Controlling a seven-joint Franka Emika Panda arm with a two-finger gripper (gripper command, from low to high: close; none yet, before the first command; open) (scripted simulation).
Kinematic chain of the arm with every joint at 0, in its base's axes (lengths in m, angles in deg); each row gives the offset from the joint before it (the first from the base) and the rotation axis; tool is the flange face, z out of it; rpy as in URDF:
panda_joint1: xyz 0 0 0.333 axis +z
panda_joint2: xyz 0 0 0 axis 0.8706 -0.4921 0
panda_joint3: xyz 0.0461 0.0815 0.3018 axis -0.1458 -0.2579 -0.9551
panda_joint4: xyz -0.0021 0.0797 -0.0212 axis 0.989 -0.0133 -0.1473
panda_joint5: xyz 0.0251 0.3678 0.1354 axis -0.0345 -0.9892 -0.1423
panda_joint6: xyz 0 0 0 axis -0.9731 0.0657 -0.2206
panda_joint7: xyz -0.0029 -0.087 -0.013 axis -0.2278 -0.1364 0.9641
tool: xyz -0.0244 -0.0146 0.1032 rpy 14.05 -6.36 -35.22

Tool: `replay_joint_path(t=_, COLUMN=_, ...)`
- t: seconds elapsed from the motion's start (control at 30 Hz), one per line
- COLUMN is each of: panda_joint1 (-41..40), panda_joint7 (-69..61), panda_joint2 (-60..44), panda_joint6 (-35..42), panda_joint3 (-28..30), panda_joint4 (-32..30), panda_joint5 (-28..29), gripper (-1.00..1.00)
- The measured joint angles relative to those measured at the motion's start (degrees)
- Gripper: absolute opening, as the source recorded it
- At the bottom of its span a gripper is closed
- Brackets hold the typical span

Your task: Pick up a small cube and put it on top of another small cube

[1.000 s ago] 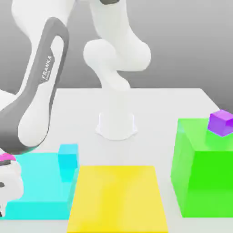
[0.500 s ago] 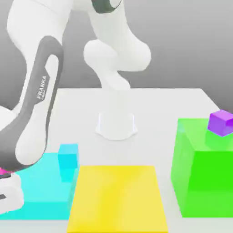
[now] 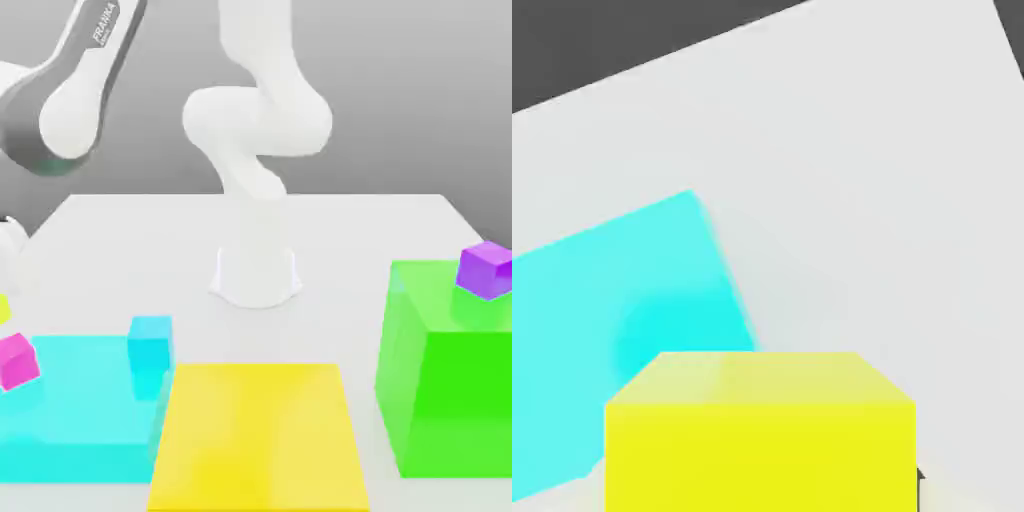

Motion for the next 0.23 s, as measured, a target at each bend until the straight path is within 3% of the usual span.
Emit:
replay_joint_path(t=0.1, panda_joint1=0.33, panda_joint7=-1.87, panda_joint2=-4.36, panda_joint6=-5.57, panda_joint3=-0.73, panda_joint4=-1.79, panda_joint5=-3.88, gripper=-1.0)
replay_joint_path(t=0.13, panda_joint1=0.03, panda_joint7=-2.87, panda_joint2=-6.18, panda_joint6=-7.59, panda_joint3=-1.0, panda_joint4=-2.22, panda_joint5=-5.36, gripper=1.0)
replay_joint_path(t=0.23, panda_joint1=0.03, panda_joint7=-2.87, panda_joint2=-6.18, panda_joint6=-7.58, panda_joint3=-1.0, panda_joint4=-2.22, panda_joint5=-5.36, gripper=1.0)
